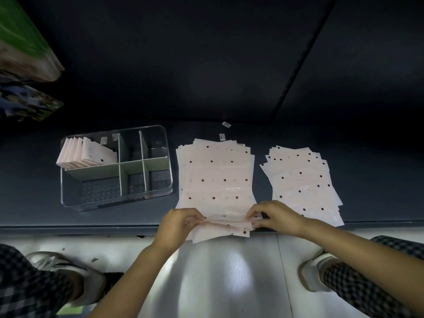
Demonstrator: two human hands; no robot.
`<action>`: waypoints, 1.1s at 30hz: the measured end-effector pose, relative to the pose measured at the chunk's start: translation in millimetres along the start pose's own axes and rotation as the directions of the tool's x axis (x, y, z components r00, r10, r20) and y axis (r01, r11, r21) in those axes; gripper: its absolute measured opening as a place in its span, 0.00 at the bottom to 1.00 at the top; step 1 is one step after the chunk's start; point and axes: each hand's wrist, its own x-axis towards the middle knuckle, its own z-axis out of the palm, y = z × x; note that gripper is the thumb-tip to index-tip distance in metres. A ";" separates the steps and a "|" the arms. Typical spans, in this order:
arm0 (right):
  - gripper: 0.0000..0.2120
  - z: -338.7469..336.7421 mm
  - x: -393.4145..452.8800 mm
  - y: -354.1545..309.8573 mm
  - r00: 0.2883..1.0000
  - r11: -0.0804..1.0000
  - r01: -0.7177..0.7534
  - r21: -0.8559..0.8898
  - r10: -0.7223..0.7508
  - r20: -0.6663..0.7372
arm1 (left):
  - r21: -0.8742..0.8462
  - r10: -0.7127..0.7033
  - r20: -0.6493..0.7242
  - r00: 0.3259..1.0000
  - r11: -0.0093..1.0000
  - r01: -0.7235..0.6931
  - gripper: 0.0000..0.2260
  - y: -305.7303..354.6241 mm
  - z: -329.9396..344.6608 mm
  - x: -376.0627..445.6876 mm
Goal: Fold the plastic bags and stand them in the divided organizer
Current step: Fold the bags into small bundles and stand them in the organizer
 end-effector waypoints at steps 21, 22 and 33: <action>0.11 -53.3 117.7 7.3 0.811 0.852 -0.181 0.491 0.412 -0.416 | 0.383 0.407 -0.233 0.883 0.873 -0.301 0.17 26.3 0.3 32.1; 0.11 -53.9 127.0 10.5 0.795 0.849 -0.208 0.486 0.436 -0.421 | 0.421 0.383 -0.140 0.913 0.857 -0.295 0.20 21.3 7.0 32.8; 0.13 -45.6 176.9 33.0 0.715 0.839 -0.393 0.376 0.536 -0.448 | 0.620 0.191 0.147 0.970 0.746 -0.241 0.33 -23.1 35.5 43.4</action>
